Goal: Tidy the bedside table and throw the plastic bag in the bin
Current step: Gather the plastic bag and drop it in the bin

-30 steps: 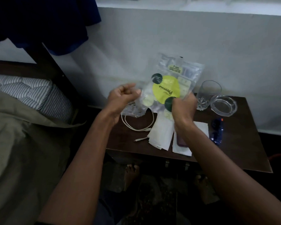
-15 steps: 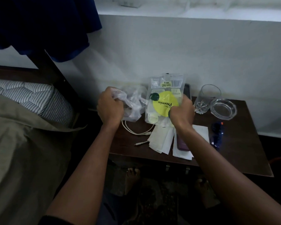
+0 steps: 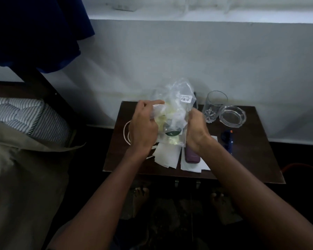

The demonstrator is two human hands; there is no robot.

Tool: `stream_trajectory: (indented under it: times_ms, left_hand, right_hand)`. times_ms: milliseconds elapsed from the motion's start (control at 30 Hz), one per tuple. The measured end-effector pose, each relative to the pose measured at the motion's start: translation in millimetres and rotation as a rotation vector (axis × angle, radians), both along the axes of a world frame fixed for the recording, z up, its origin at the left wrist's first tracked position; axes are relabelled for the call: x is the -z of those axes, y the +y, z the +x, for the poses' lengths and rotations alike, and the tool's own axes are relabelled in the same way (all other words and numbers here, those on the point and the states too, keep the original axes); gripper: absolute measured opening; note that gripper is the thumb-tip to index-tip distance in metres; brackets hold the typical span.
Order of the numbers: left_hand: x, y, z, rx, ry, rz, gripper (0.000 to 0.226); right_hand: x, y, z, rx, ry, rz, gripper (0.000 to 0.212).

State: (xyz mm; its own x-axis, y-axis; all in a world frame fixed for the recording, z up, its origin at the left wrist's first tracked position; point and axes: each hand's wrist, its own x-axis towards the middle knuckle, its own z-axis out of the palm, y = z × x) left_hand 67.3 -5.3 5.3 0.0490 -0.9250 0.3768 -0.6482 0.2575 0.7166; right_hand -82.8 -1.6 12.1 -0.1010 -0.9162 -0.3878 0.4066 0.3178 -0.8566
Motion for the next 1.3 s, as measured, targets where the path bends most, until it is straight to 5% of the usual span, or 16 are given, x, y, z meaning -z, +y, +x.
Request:
stream_trajectory:
  times_ms: [133,300,400,500,633,733,800,933,1033,1133,1300]
  left_hand:
    - [5,1,-5,0.027,-0.235,-0.040,0.074]
    - [5,-3,-8,0.058,-0.258,-0.113,0.054]
    - [1,-20,0,-0.099,0.207,0.117,0.023]
    - [-2,-32,0,0.249,0.841,0.578,0.061]
    - [-8,-26,-18,0.933,1.047,0.983,0.109]
    - [-11,-14,-49,1.126,1.156,1.097,0.108]
    - [-14,1,-78,1.089,1.120,1.115,0.099]
    - [-22,10,-123,0.846,0.852,1.027,0.044]
    - [-5,12,-159,0.675,0.602,0.954,0.045]
    - [10,32,-211,0.658,0.782,0.992,0.038]
    - [24,57,-278,0.576,1.127,1.133,0.057]
  right_hand:
    - [2,-2,-21,0.002,-0.155,-0.034,0.082]
    - [7,1,-47,-0.015,0.164,-0.025,0.035]
    - [0,6,-76,0.012,0.271,-0.038,0.044]
    - [1,19,-107,-0.040,0.252,-0.071,0.045]
    - [-2,41,-140,-0.107,0.193,-0.111,0.025]
    - [-13,56,-169,-0.109,0.121,-0.112,0.032]
    - [-14,62,-189,-0.135,0.138,-0.106,0.033]
    - [-17,78,-230,-0.152,0.323,-0.075,0.011]
    - [-21,99,-272,-0.182,0.428,-0.035,0.027]
    - [-18,121,-313,-0.181,0.458,-0.022,0.016]
    - [6,146,-372,-0.034,0.404,0.044,0.057]
